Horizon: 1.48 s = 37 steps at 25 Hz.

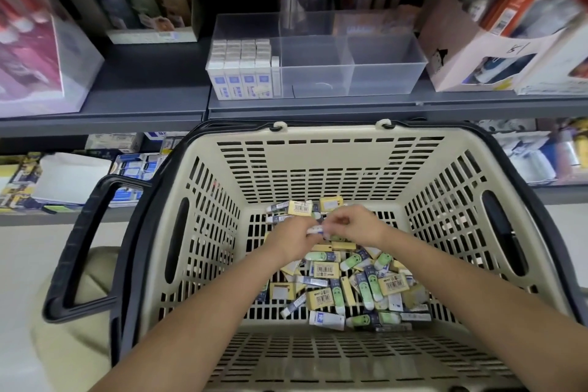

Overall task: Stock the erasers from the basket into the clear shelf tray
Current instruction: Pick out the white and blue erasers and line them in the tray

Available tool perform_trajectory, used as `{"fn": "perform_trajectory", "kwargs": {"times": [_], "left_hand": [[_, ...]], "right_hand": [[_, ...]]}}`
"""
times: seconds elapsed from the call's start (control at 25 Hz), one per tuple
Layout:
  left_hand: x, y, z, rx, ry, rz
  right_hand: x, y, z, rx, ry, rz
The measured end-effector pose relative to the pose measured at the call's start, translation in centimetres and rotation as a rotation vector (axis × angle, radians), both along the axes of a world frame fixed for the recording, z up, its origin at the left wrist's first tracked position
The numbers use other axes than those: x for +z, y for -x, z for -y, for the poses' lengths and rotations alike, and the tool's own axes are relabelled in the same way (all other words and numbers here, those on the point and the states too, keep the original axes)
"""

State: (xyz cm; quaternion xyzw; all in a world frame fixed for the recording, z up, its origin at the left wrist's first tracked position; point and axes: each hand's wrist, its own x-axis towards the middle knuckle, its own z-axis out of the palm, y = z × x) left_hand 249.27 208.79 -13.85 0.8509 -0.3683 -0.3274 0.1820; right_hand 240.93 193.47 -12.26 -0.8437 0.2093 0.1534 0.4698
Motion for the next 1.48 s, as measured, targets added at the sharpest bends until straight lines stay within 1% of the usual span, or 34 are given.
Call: {"fn": "perform_trajectory", "kwargs": {"times": [0.04,0.08,0.12,0.16,0.24,0.28,0.32,0.4,0.44,0.48,0.56,0.64,0.8,0.88,1.0,1.08,1.12,1.2,1.24,1.32,1.4,1.48], "left_hand": [[0.2,-0.2,0.1,0.097,0.047,-0.066],[0.4,-0.6,0.1,0.189,0.092,-0.130],[0.6,-1.0,0.1,0.271,0.127,-0.180],[0.8,-1.5,0.1,0.353,0.158,-0.226],[1.5,-2.3,0.1,0.522,0.226,-0.309],[1.8,-2.6,0.0,0.594,0.258,-0.343],[2.1,-2.8,0.0,0.645,0.286,-0.374],[2.3,-2.9,-0.1,0.703,0.323,-0.420],[2.3,-2.9,-0.1,0.715,0.329,-0.429],[2.3,-2.9,-0.1,0.719,0.331,-0.430],[2.3,-2.9,0.0,0.722,0.334,-0.438],[2.4,-2.9,0.1,0.748,0.324,-0.502],[2.2,-2.7,0.1,0.832,0.315,-0.658],[2.0,-2.8,0.0,0.852,0.314,-0.684],[1.9,-2.8,-0.3,0.836,0.289,-0.710],[1.9,-2.8,-0.4,0.833,0.270,-0.721],[1.9,-2.7,-0.3,0.830,0.264,-0.723],[2.1,-2.5,-0.3,0.826,0.262,-0.731],[2.1,-2.5,-0.3,0.827,0.264,-0.738],[2.2,-2.4,-0.4,0.842,0.273,-0.765],[2.4,-2.4,-0.4,0.877,0.284,-0.816],[2.6,-2.4,-0.3,0.894,0.280,-0.863]], "right_hand": [[-0.3,-0.2,0.7,-0.081,0.156,0.032],[-0.6,-0.2,1.4,-0.106,0.367,0.031],[-1.0,0.1,1.9,-0.065,0.523,-0.001],[-1.5,0.4,2.2,0.011,0.580,-0.058],[-2.2,0.9,2.0,0.156,0.534,-0.164],[-2.4,0.9,1.7,0.186,0.522,-0.176],[-2.6,0.9,1.6,0.177,0.515,-0.161],[-2.5,0.5,1.8,0.046,0.481,-0.090],[-2.4,0.3,1.9,-0.026,0.473,-0.079],[-2.3,0.0,1.8,-0.049,0.484,-0.088],[-2.4,-0.6,1.3,0.037,0.536,-0.162],[-2.4,-1.2,0.5,0.075,0.555,-0.224],[-2.7,-1.5,-0.2,-0.016,0.429,-0.245],[-2.6,-1.4,0.0,-0.011,0.390,-0.250],[-2.3,-1.2,1.0,-0.138,0.205,-0.195],[-2.2,-1.0,1.4,-0.129,0.134,-0.185],[-2.4,-0.9,1.3,-0.106,0.134,-0.190],[-2.7,-1.0,0.4,-0.053,0.233,-0.189],[-2.7,-1.1,0.0,-0.048,0.282,-0.181],[-2.6,-1.4,-0.6,-0.089,0.301,-0.162],[-1.8,-1.6,-0.5,-0.200,0.213,-0.146],[-0.5,-1.7,-0.1,-0.309,0.030,-0.128]]}}
